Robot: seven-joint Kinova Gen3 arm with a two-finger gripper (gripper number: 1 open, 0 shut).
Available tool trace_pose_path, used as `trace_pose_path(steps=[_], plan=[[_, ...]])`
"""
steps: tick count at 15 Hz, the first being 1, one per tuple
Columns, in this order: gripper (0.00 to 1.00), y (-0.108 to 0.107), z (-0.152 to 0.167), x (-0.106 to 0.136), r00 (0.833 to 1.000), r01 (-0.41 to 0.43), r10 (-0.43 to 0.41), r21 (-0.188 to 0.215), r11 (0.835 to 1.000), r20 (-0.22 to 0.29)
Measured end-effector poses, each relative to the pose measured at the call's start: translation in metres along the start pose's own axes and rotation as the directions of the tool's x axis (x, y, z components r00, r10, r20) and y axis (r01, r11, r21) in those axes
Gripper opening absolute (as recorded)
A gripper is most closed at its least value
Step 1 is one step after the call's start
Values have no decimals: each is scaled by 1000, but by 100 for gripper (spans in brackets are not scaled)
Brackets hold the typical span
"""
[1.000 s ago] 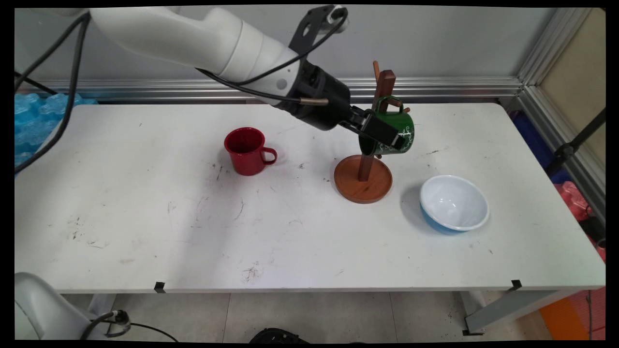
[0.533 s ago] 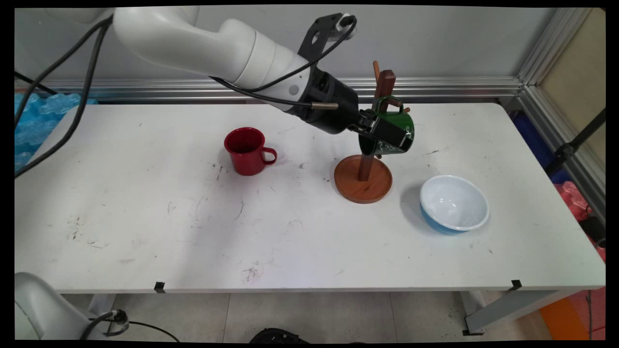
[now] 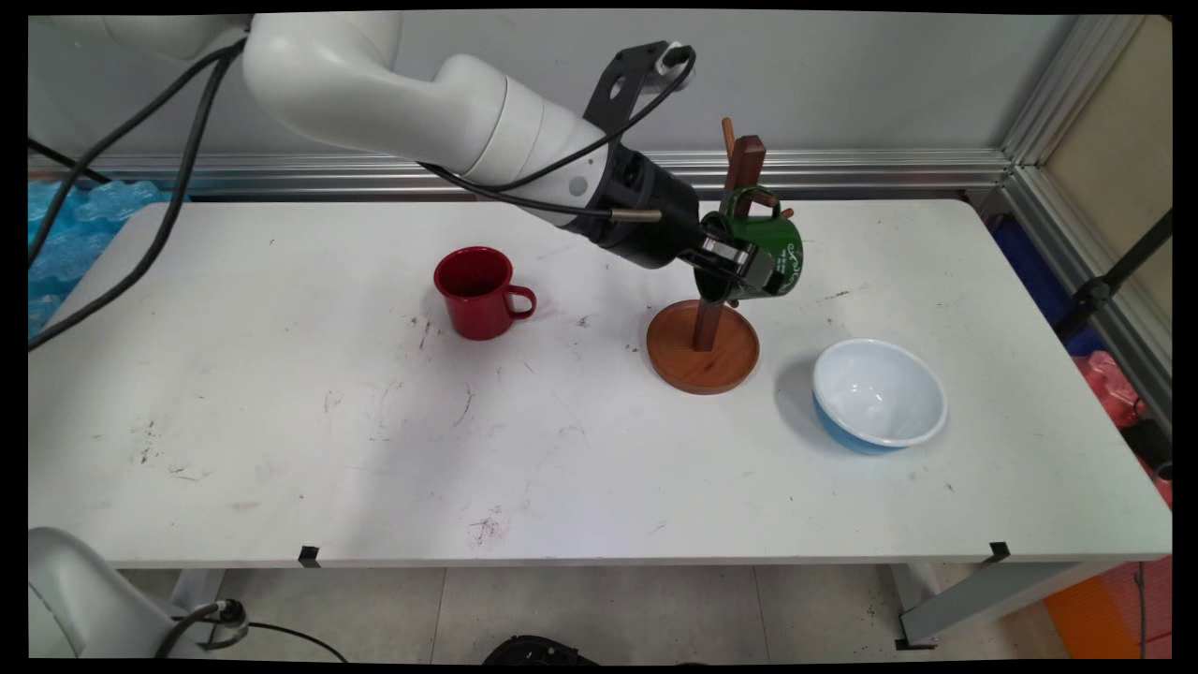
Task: Pick up the green mug from the rack, then place the picked object on the table
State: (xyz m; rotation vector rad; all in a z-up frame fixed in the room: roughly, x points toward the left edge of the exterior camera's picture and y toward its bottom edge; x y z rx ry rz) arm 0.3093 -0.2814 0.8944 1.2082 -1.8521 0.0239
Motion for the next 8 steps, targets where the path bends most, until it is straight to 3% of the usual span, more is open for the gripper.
trace_pose_path(steps=[8], plan=[[0, -4, -1, 2, 1000, 1, -1, 0, 1000, -14]])
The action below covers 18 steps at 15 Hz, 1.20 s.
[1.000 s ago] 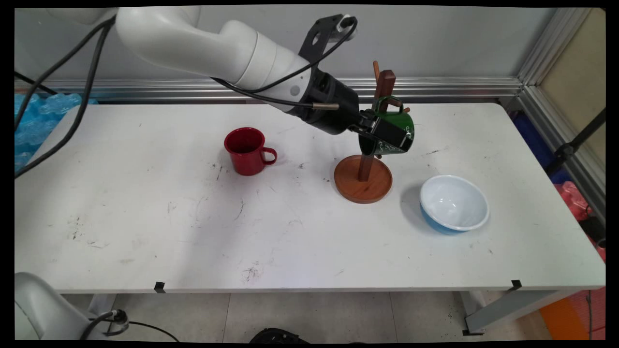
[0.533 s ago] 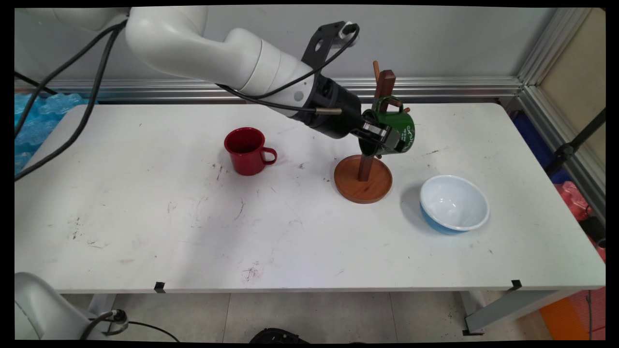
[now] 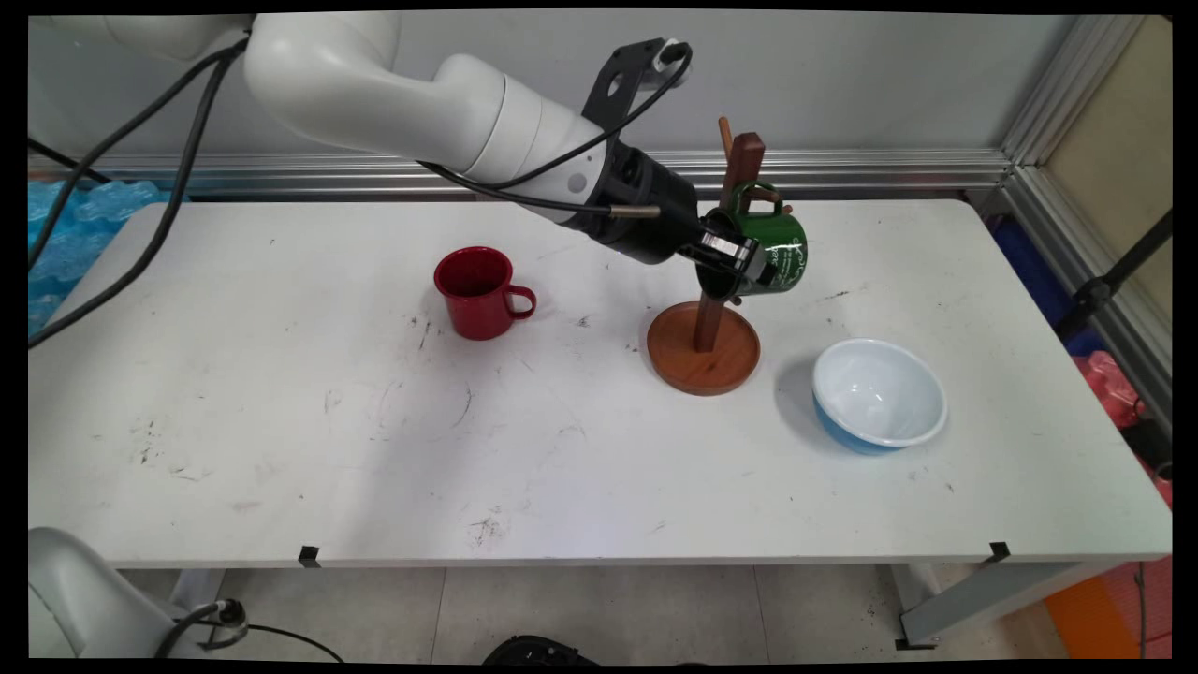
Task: Place the picked object on the table
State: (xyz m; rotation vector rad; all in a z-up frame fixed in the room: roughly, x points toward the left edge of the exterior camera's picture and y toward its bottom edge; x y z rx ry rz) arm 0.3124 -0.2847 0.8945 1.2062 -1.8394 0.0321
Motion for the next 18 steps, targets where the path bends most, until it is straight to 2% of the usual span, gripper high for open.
trace_pose_path(steps=[7, 18], plan=[[0, 8, -11, 12, 1000, -22, 22, -28, 999, -21], [0, 52, -35, 15, 999, -40, 38, -111, 993, -20]])
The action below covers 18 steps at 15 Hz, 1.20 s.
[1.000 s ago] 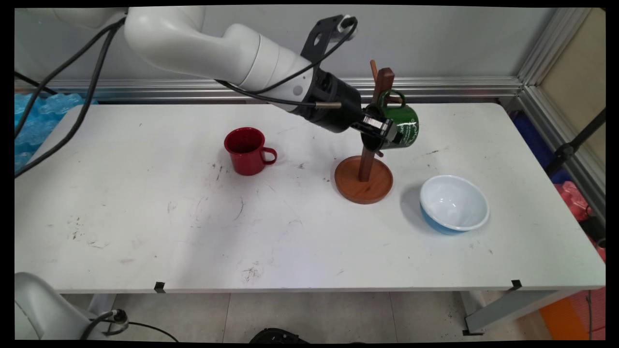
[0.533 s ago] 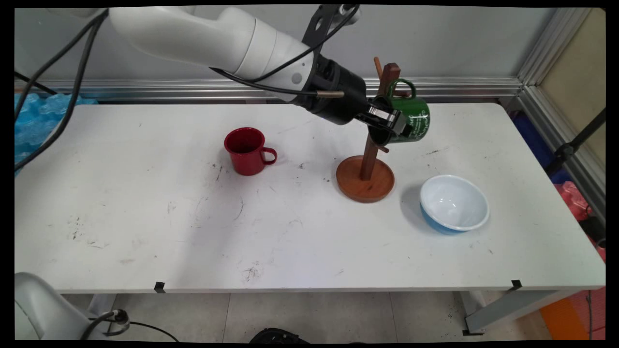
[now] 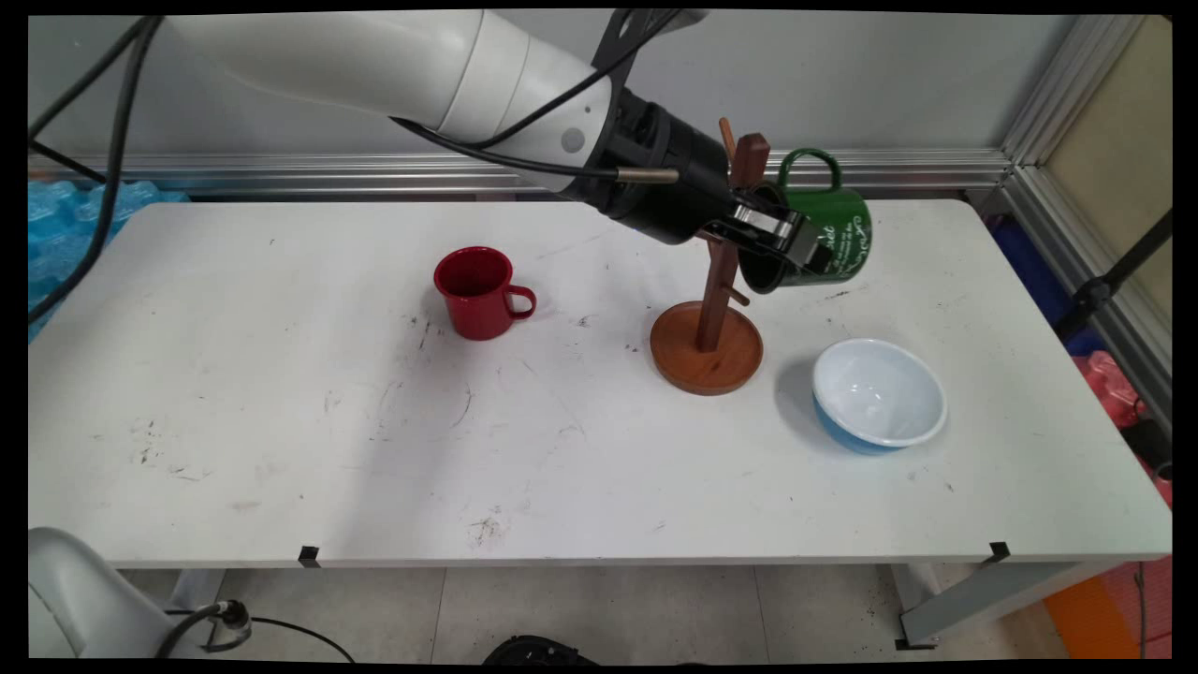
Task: Place the picked object on the table
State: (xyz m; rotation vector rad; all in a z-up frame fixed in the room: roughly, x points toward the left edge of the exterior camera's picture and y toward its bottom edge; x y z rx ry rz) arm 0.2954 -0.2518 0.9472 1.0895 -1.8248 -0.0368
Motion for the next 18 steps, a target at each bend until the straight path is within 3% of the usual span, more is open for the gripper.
trace_pose_path(steps=[8, 15, 18], plan=[[0, 26, -27, -2, 998, -42, 43, -20, 999, 38], [0, 24, -66, -12, 985, -122, 117, 27, 992, 130], [0, 19, -86, -21, 970, -166, 152, 58, 985, 192]])
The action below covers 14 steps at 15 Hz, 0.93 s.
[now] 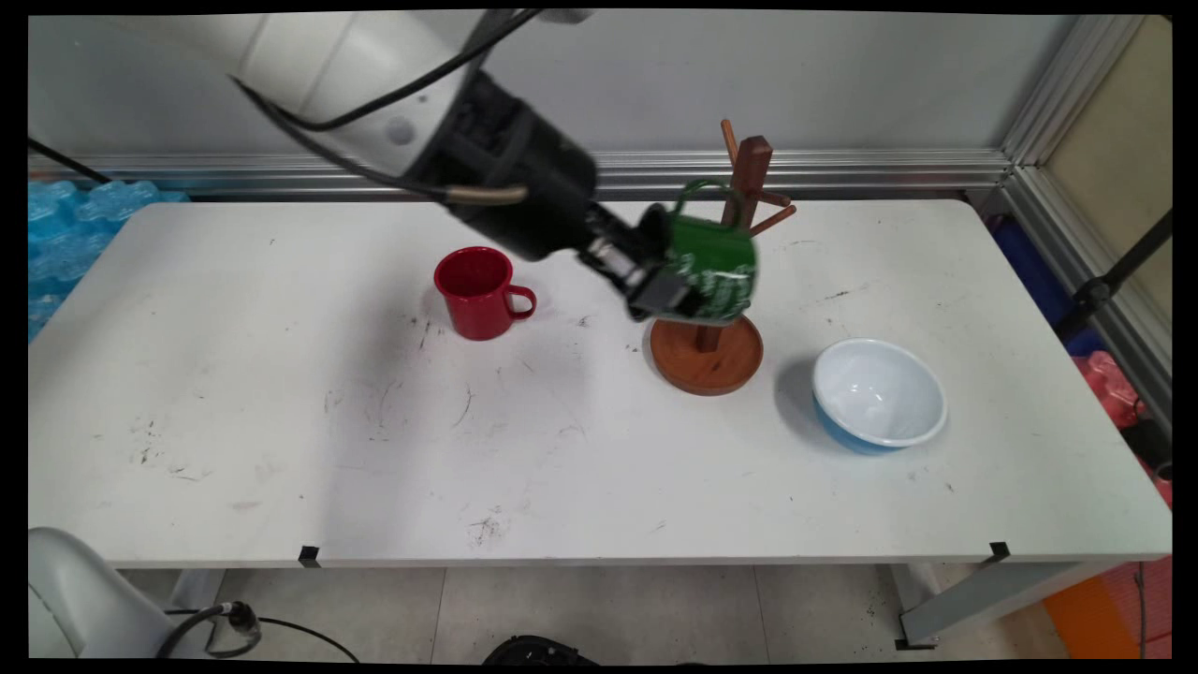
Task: Place the picked object on the table
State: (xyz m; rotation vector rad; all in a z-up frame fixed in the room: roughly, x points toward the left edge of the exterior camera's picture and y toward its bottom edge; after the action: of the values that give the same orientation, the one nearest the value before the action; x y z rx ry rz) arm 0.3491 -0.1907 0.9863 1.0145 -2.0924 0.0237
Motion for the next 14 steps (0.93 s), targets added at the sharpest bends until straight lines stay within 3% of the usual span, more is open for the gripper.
trace_pose_path(steps=[4, 7, 11, 14], plan=[[0, -9, -19, -16, 994, -41, 34, 74, 996, 100], [0, -17, -27, -27, 981, -80, 55, 128, 989, 185], [0, -28, -32, -36, 952, -151, 95, 174, 973, 292], [0, -34, -28, -44, 915, -214, 128, 191, 958, 382]])
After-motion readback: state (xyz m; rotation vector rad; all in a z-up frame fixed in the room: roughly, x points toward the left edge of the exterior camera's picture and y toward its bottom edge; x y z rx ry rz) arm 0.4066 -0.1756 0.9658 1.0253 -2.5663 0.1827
